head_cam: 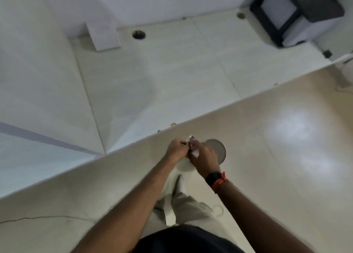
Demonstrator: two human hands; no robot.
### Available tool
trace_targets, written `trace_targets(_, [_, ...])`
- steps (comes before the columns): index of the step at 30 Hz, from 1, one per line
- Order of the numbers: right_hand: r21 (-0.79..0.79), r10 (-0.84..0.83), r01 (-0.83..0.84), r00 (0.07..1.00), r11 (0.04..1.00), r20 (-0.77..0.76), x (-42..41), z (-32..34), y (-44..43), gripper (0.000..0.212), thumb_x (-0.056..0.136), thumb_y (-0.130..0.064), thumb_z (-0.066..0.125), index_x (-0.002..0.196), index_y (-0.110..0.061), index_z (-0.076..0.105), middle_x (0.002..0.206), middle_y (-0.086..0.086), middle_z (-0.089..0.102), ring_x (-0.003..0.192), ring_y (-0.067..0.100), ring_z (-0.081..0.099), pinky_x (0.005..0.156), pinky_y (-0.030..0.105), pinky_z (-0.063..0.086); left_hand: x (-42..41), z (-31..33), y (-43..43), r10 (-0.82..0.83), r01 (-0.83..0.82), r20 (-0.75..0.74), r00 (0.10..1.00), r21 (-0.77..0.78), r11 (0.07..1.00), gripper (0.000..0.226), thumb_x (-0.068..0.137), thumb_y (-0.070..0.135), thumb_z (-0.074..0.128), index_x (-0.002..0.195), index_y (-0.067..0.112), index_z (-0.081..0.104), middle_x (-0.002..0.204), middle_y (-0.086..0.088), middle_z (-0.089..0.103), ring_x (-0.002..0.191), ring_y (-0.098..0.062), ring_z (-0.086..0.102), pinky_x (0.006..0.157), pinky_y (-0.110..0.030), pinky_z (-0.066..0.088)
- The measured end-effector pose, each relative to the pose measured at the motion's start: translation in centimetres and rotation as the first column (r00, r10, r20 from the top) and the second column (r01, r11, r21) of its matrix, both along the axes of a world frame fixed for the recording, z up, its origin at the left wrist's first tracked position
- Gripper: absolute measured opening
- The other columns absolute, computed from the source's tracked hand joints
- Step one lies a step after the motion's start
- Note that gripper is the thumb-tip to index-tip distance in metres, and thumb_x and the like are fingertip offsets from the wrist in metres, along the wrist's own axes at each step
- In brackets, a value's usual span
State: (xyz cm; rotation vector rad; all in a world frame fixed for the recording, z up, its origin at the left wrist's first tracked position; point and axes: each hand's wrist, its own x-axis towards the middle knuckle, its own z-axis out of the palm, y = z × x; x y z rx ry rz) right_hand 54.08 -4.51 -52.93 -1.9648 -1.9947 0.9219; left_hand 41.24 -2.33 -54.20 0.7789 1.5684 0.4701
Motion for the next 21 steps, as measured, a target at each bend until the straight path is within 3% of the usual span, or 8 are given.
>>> trace_targets(2, [-0.035, -0.113, 0.115, 0.993, 0.993, 0.039, 2.7, -1.8, -0.6, 0.025, 0.089, -0.021, 0.065, 0.113, -0.023, 0.070, 0.103, 0.010, 0.074, 0.094, 0.031, 0.068, 0.074, 0.034, 0.049, 1.6, -1.0, -1.0, -0.054, 0.064, 0.106, 0.993, -0.095, 0.993, 0.017, 0.096, 0.021, 0.054, 0.095, 0.014, 0.069, 0.106, -0.022, 0.074, 0.070, -0.023, 0.066, 0.058, -0.021, 0.052])
trace_targets(4, [-0.099, -0.200, 0.208, 0.976, 0.973, 0.089, 5.5, -4.1, -0.6, 0.016, 0.089, -0.019, 0.064, 0.103, -0.019, 0.074, 0.100, 0.012, 0.075, 0.092, 0.033, 0.067, 0.072, 0.033, 0.046, 3.0, -3.0, -1.6, -0.085, 0.109, 0.151, 0.985, -0.159, 0.981, 0.026, 0.099, 0.021, 0.047, 0.108, 0.021, 0.071, 0.110, -0.014, 0.073, 0.082, -0.021, 0.062, 0.070, -0.027, 0.046])
trace_targets(8, [-0.178, -0.376, 0.399, 0.914, 0.899, 0.149, 10.4, -12.2, 0.7, 0.012, 0.085, -0.020, 0.065, 0.094, -0.019, 0.074, 0.095, 0.015, 0.075, 0.092, 0.039, 0.065, 0.067, 0.029, 0.040, 4.6, -9.1, -1.9, -0.147, 0.154, 0.052, 0.988, -0.201, 0.967, 0.030, 0.096, 0.011, 0.049, 0.119, 0.011, 0.069, 0.121, -0.019, 0.069, 0.113, -0.036, 0.063, 0.089, -0.035, 0.051])
trace_targets(10, [-0.213, -0.459, 0.480, 0.877, 0.851, 0.143, 12.5, -17.2, 1.9, 0.013, 0.084, -0.019, 0.066, 0.093, -0.017, 0.075, 0.094, 0.016, 0.075, 0.095, 0.040, 0.065, 0.069, 0.030, 0.043, 5.2, -13.1, -1.9, -0.143, 0.140, 0.000, 0.990, -0.217, 0.966, 0.028, 0.093, 0.012, 0.054, 0.115, 0.012, 0.071, 0.118, -0.020, 0.070, 0.112, -0.037, 0.064, 0.094, -0.039, 0.052])
trace_targets(13, [-0.276, -0.553, 0.584, 0.812, 0.764, 0.187, 14.8, -25.0, 4.2, 0.019, 0.085, -0.022, 0.067, 0.098, -0.014, 0.079, 0.099, 0.018, 0.075, 0.098, 0.040, 0.066, 0.078, 0.036, 0.051, 5.8, -20.1, -1.9, -0.143, 0.126, -0.065, 0.988, -0.225, 0.966, 0.024, 0.090, 0.015, 0.057, 0.108, 0.017, 0.072, 0.112, -0.014, 0.074, 0.108, -0.033, 0.067, 0.094, -0.038, 0.052])
trace_targets(18, [-0.361, -0.549, 0.621, 0.784, 0.696, 0.290, 18.5, -36.4, 7.8, 0.027, 0.092, -0.026, 0.062, 0.107, -0.009, 0.075, 0.113, 0.019, 0.072, 0.107, 0.037, 0.065, 0.081, 0.033, 0.049, 6.4, -28.2, -2.7, -0.095, 0.071, -0.132, 0.987, -0.179, 0.981, 0.021, 0.087, 0.021, 0.059, 0.104, 0.020, 0.071, 0.104, -0.010, 0.072, 0.103, -0.032, 0.068, 0.097, -0.042, 0.052])
trace_targets(21, [-0.600, -0.543, 0.497, 0.831, 0.627, 0.121, 20.1, -41.1, 9.2, 0.037, 0.095, -0.017, 0.058, 0.131, -0.010, 0.057, 0.132, 0.006, 0.060, 0.115, 0.026, 0.057, 0.091, 0.032, 0.048, 6.7, -31.1, -3.8, -0.061, 0.038, -0.136, 0.989, -0.164, 0.986, 0.011, 0.088, 0.022, 0.060, 0.093, 0.029, 0.068, 0.095, 0.000, 0.067, 0.098, -0.027, 0.067, 0.095, -0.039, 0.052])
